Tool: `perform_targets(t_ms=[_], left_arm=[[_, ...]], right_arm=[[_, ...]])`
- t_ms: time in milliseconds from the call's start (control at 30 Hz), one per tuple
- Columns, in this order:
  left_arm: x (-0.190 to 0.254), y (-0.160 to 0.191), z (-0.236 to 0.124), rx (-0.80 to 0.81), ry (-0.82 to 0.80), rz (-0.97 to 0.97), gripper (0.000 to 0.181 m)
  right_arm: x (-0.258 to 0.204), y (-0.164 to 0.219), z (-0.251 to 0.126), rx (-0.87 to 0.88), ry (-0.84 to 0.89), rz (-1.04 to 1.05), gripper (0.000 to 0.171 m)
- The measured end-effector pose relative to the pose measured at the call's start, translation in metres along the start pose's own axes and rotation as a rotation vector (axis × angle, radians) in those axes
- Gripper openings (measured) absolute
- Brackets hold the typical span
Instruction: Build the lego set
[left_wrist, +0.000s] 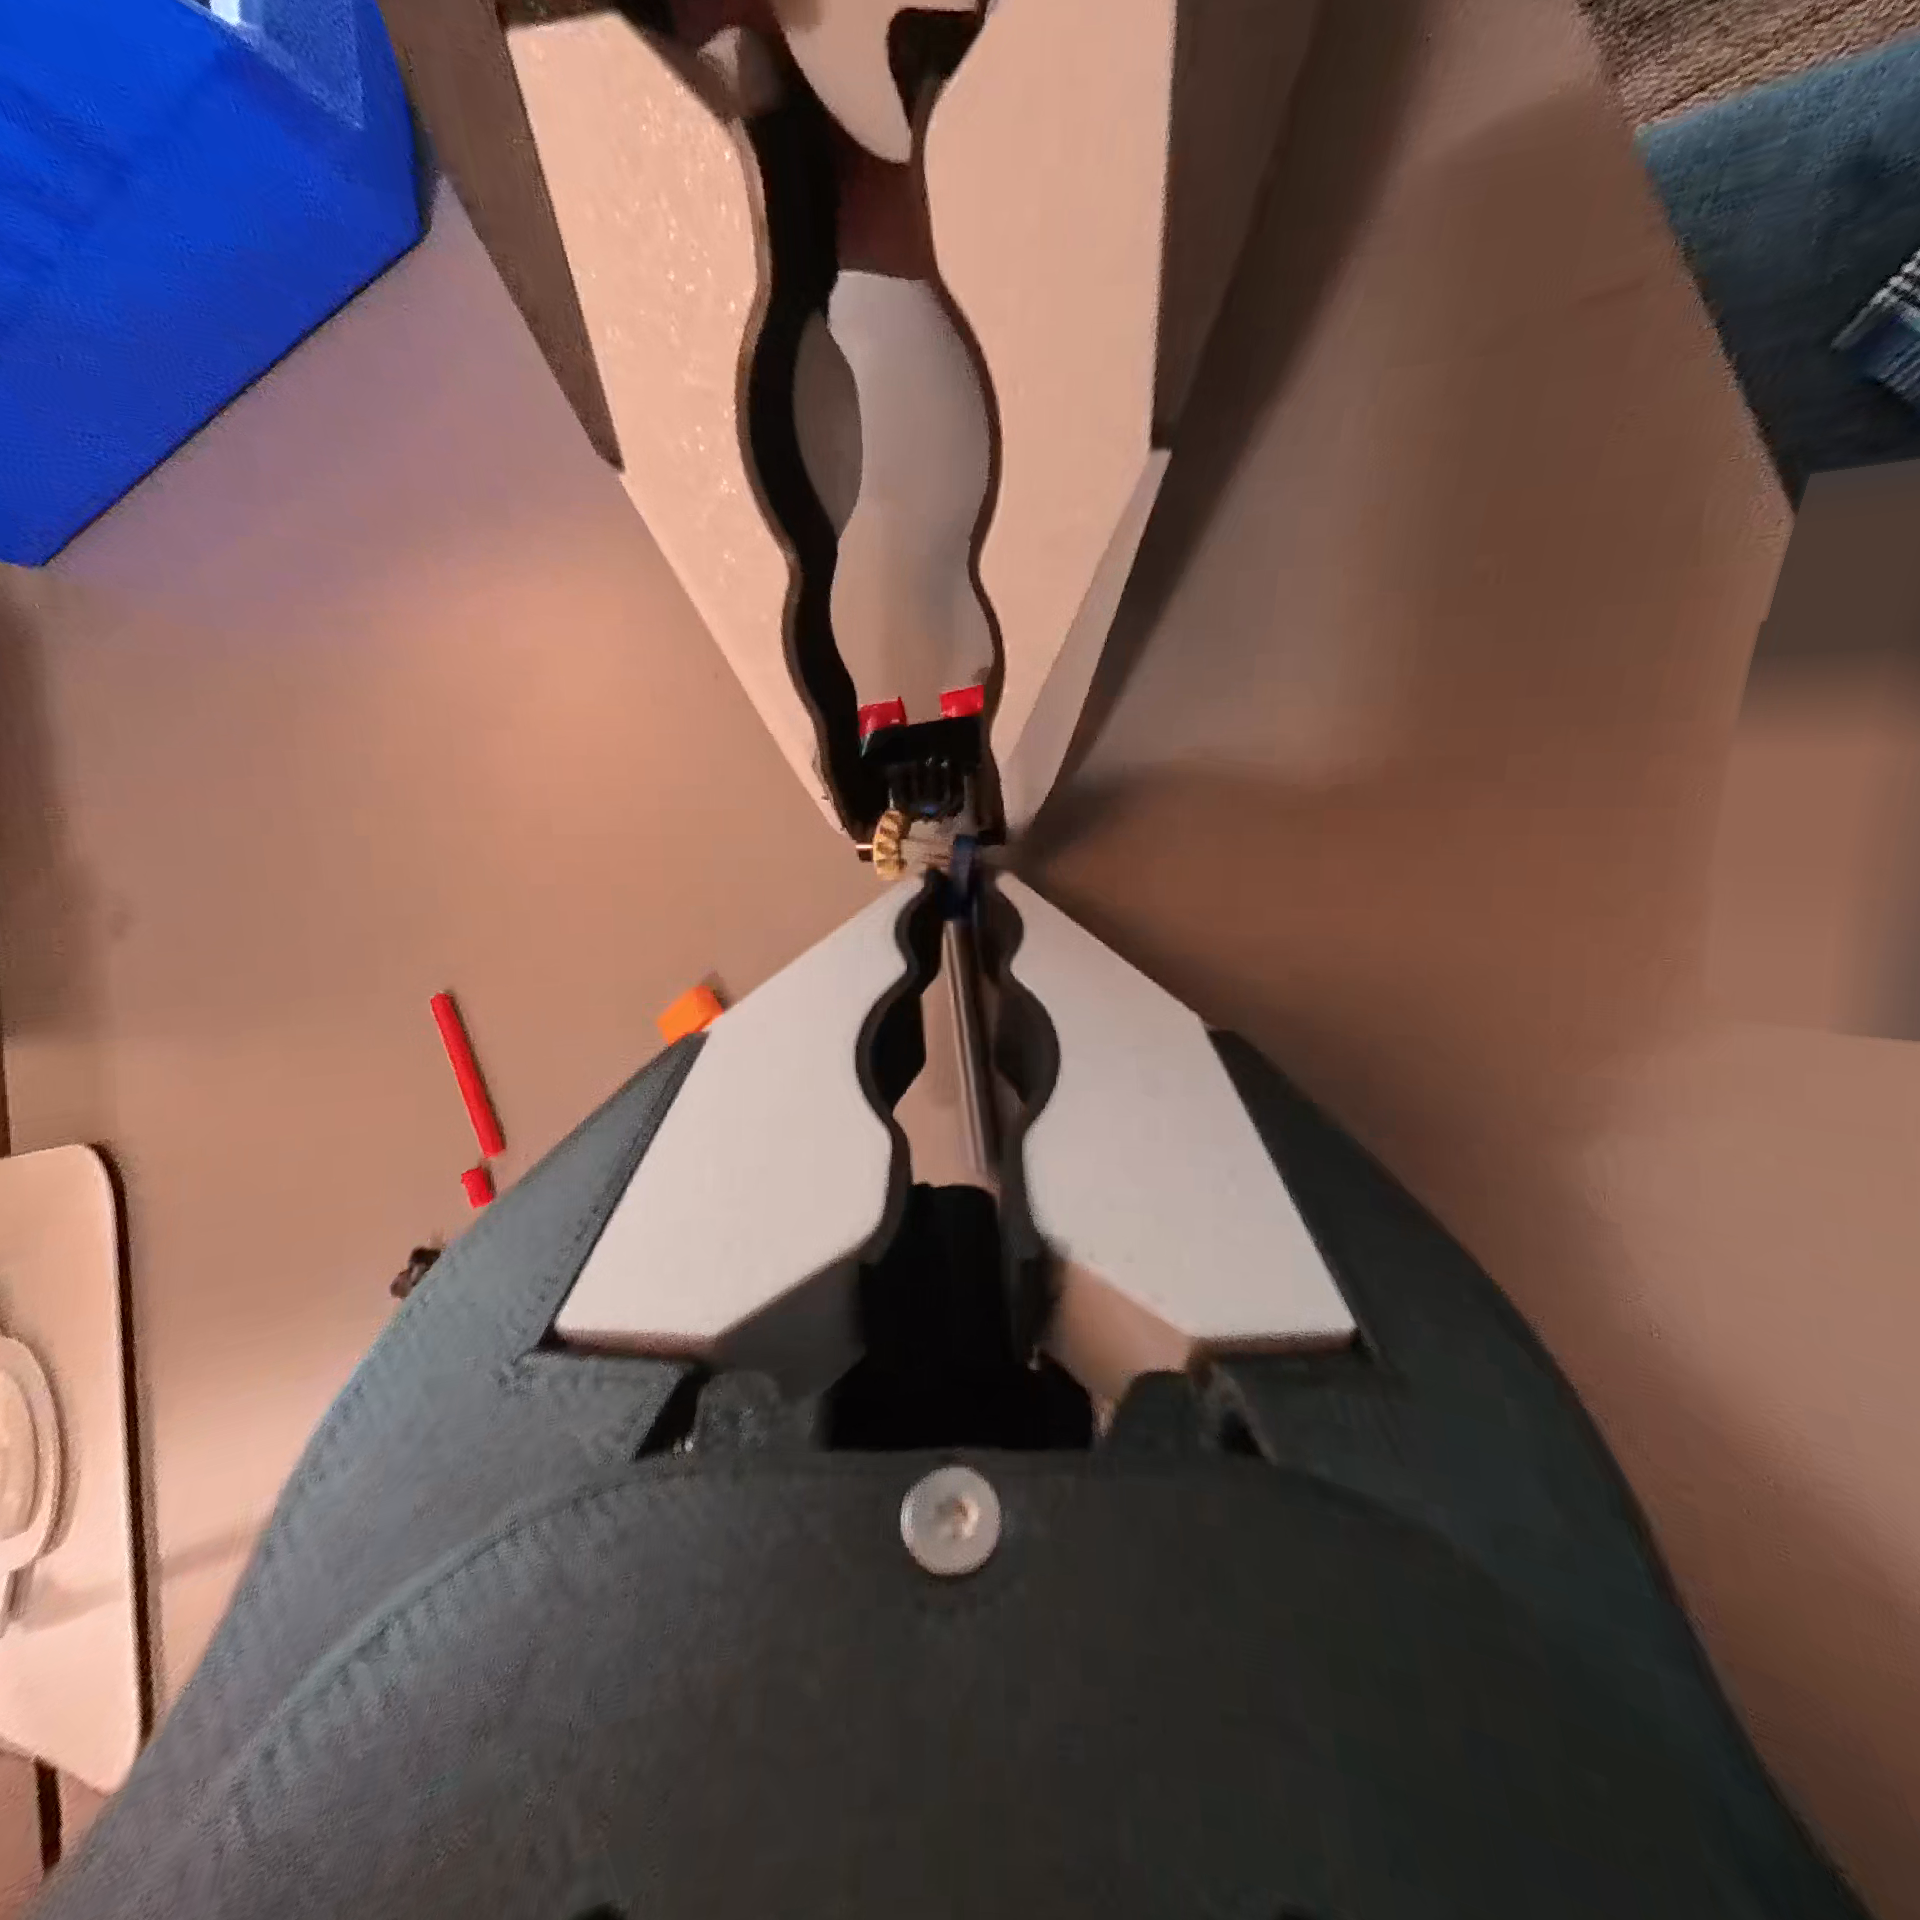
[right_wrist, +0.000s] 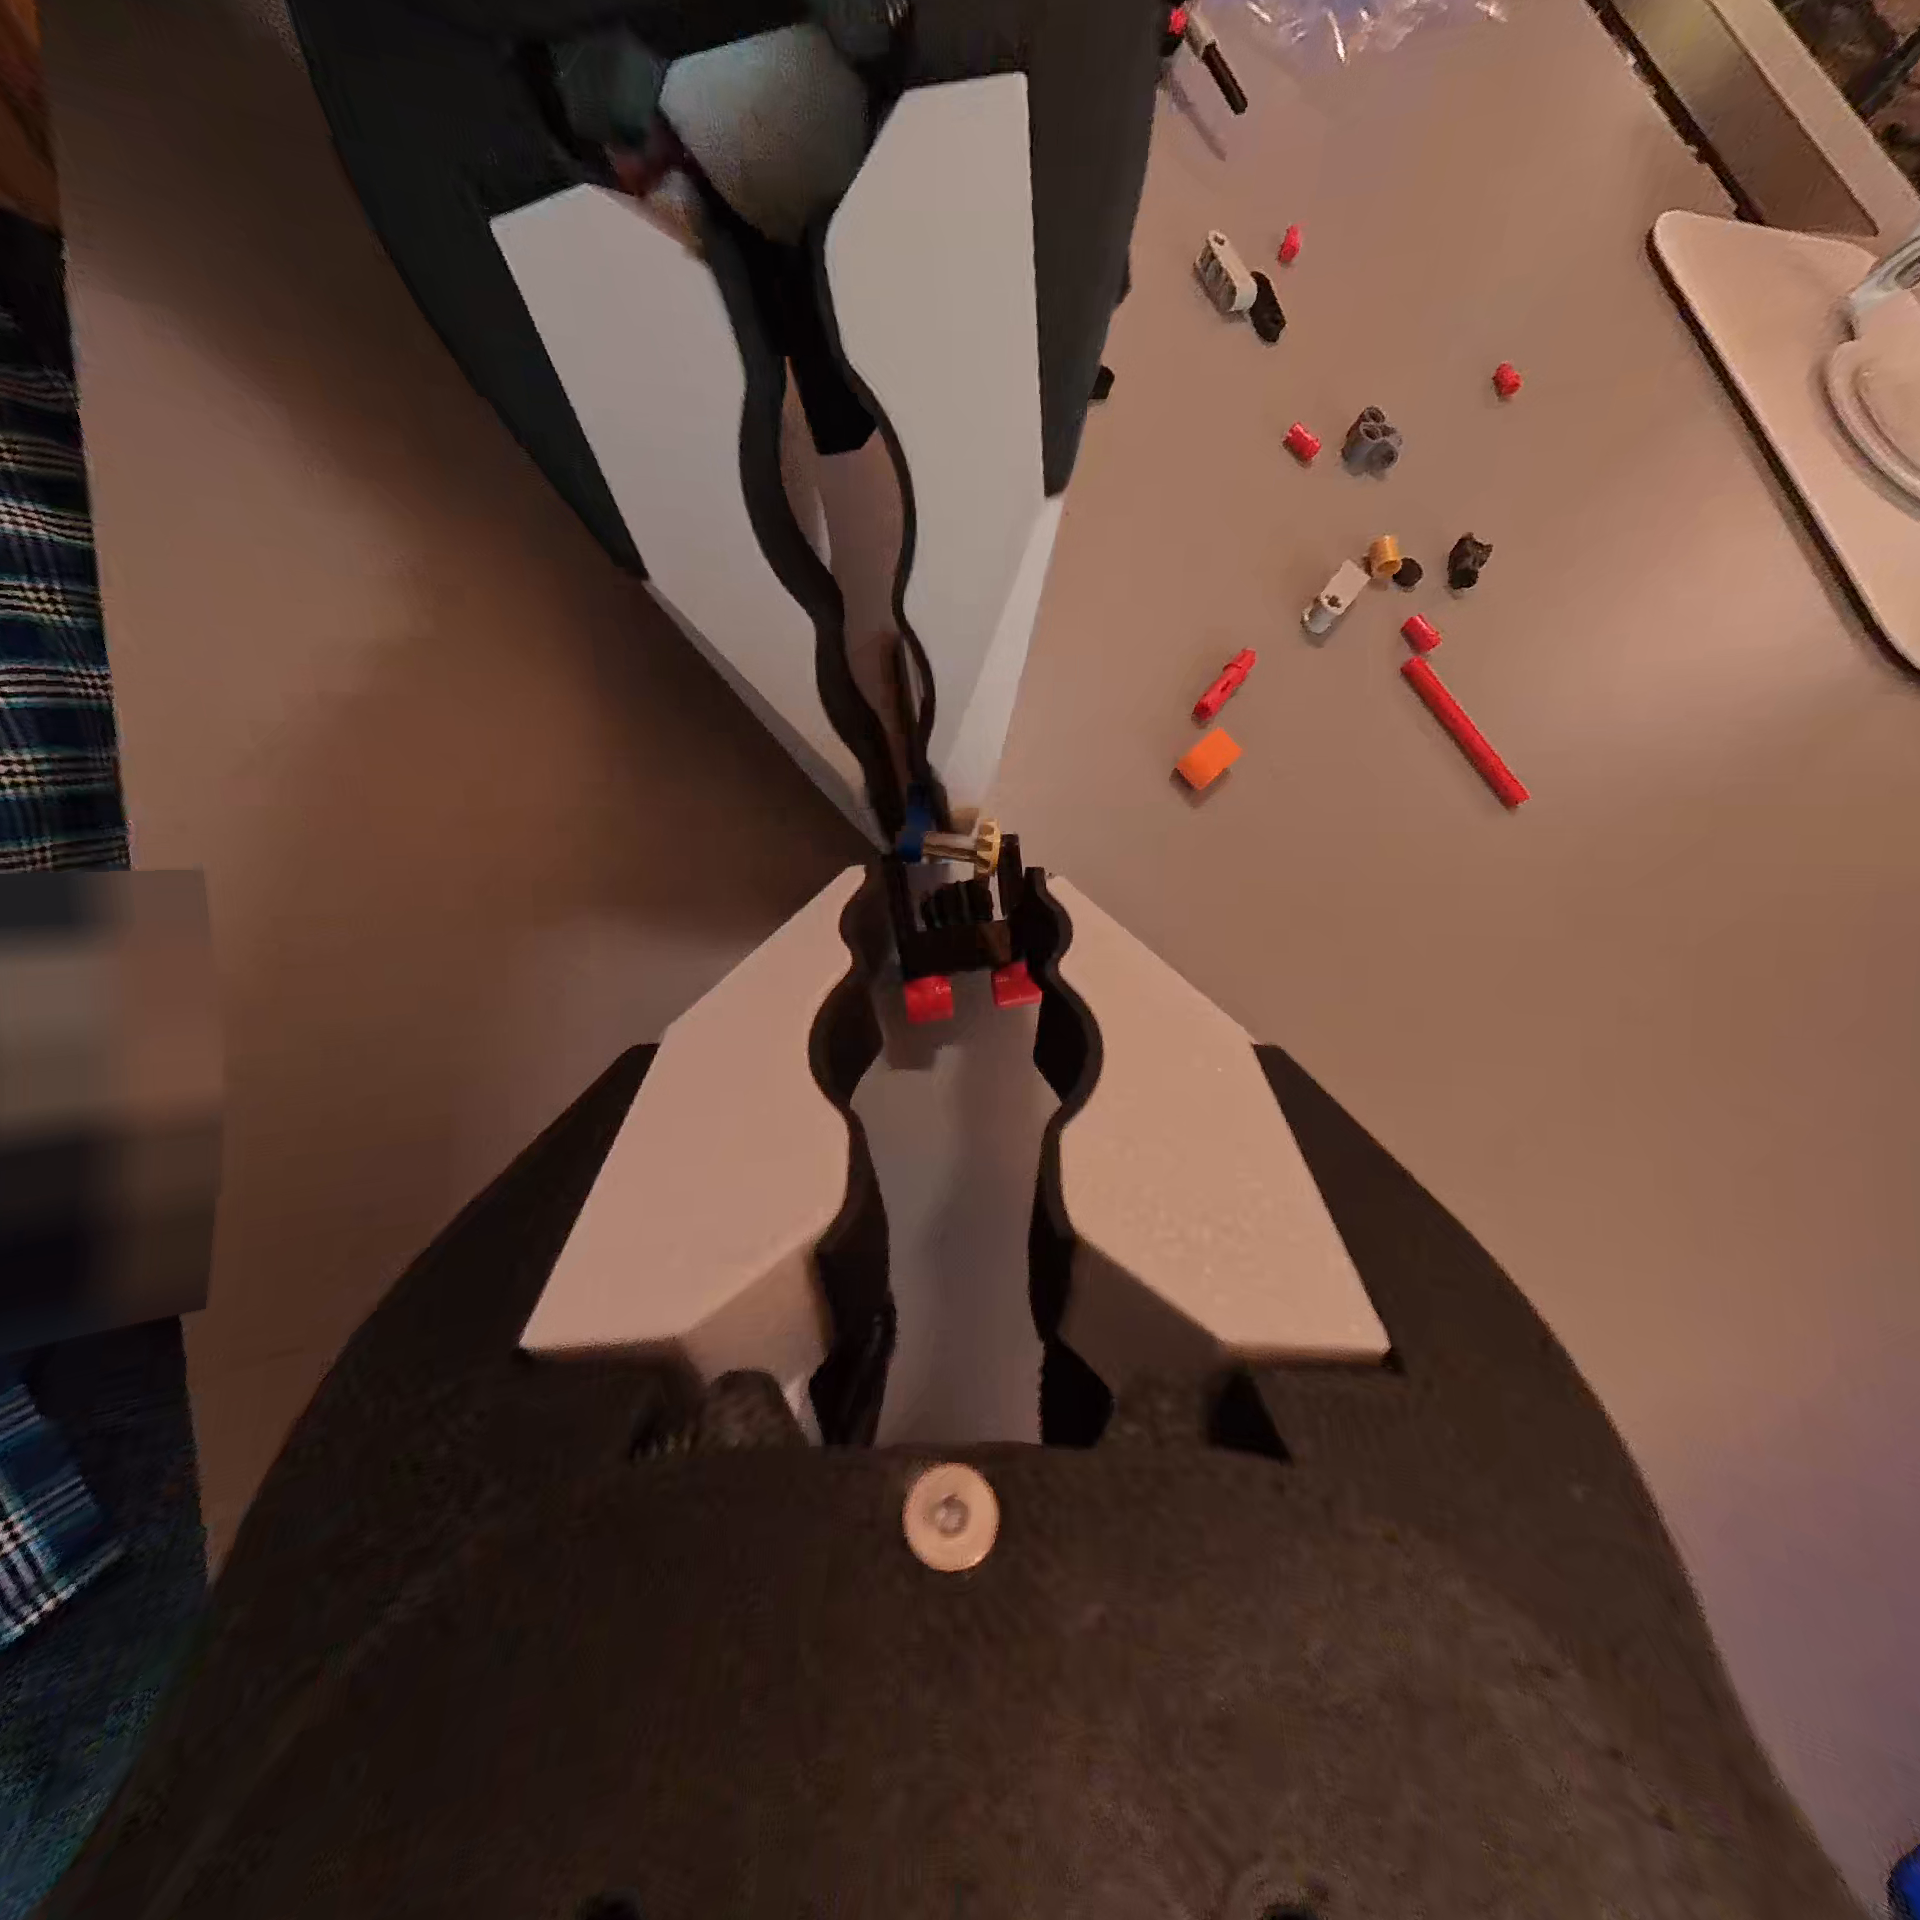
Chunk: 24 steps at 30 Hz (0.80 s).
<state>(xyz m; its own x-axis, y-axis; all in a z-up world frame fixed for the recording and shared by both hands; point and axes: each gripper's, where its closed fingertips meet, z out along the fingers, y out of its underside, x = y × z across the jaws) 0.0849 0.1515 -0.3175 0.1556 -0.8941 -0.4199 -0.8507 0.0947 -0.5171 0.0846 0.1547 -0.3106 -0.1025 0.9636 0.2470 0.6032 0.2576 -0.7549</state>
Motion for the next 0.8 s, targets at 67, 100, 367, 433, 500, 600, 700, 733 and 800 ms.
perform_targets(t_ms=[67,100,367,433,500,600,700,733,800], left_arm=[[0.0010,0.0003,0.0009,-0.009,0.004,0.019,0.004],[0.0009,0.0002,0.0008,-0.018,-0.003,0.043,0.003],[0.0021,0.0018,-0.0004,-0.072,-0.064,0.163,0.002],[0.0024,0.0023,-0.0014,-0.070,-0.071,0.092,0.002],[0.0017,0.0026,-0.0011,-0.085,-0.134,0.132,0.003],[0.0027,0.0028,-0.0024,-0.132,-0.218,0.230,0.003],[0.0028,0.0029,-0.0029,-0.142,-0.273,0.215,0.003],[0.0031,0.0030,-0.0029,-0.147,-0.278,0.219,0.003],[0.0043,0.0019,-0.0027,-0.110,-0.215,0.142,0.003]], right_arm=[[-0.0005,0.0011,0.0005,-0.008,-0.006,-0.001,0.024],[-0.0005,0.0015,0.0007,-0.011,-0.008,0.001,0.023],[-0.0005,0.0029,0.0027,-0.028,-0.016,0.022,0.024],[-0.0003,0.0026,0.0030,-0.027,-0.005,0.016,0.024],[0.0001,0.0029,0.0033,-0.030,-0.008,0.029,0.024],[-0.0020,0.0028,0.0035,-0.032,-0.022,0.036,0.024],[-0.0026,0.0024,0.0033,-0.032,-0.010,0.032,0.024],[-0.0024,0.0024,0.0032,-0.032,-0.002,0.029,0.024],[-0.0023,0.0021,0.0025,-0.030,0.018,0.011,0.024]])
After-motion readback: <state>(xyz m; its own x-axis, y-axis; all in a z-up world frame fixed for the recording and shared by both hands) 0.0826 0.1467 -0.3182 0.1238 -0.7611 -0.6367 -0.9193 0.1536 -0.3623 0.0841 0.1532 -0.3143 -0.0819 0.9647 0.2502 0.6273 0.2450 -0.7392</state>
